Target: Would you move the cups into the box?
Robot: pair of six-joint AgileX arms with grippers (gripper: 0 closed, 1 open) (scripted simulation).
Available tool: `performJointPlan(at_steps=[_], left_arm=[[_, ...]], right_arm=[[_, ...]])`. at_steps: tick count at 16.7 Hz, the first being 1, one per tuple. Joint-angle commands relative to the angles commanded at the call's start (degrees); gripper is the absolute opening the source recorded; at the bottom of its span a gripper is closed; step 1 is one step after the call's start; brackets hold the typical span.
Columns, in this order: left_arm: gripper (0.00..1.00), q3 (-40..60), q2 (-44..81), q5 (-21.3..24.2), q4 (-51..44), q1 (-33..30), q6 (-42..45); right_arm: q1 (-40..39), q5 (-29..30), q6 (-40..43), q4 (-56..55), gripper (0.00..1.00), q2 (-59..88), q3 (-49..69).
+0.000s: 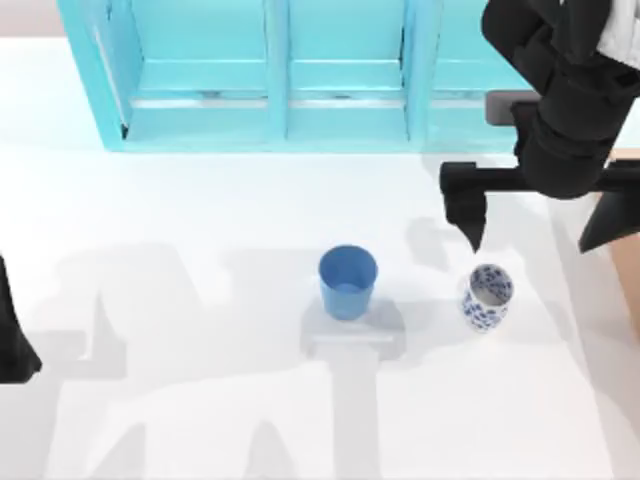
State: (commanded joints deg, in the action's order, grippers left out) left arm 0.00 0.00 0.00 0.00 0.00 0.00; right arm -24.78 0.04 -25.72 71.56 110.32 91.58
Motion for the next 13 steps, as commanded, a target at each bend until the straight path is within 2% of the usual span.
performJointPlan(at_steps=[7, 12, 13], left_arm=[[1.00, 0.0, 0.0, 0.0, 0.0, 0.0, 0.0], [1.00, 0.0, 0.0, 0.0, 0.0, 0.0, 0.0], [1.00, 0.0, 0.0, 0.0, 0.0, 0.0, 0.0]], right_arm=[[-0.3, 0.0, -0.3, -17.3, 1.00, 4.1, -12.7], [-0.4, 0.0, -0.4, -18.9, 1.00, 4.5, -14.1], [-0.4, 0.0, -0.4, -18.9, 0.92, 4.5, -14.1]])
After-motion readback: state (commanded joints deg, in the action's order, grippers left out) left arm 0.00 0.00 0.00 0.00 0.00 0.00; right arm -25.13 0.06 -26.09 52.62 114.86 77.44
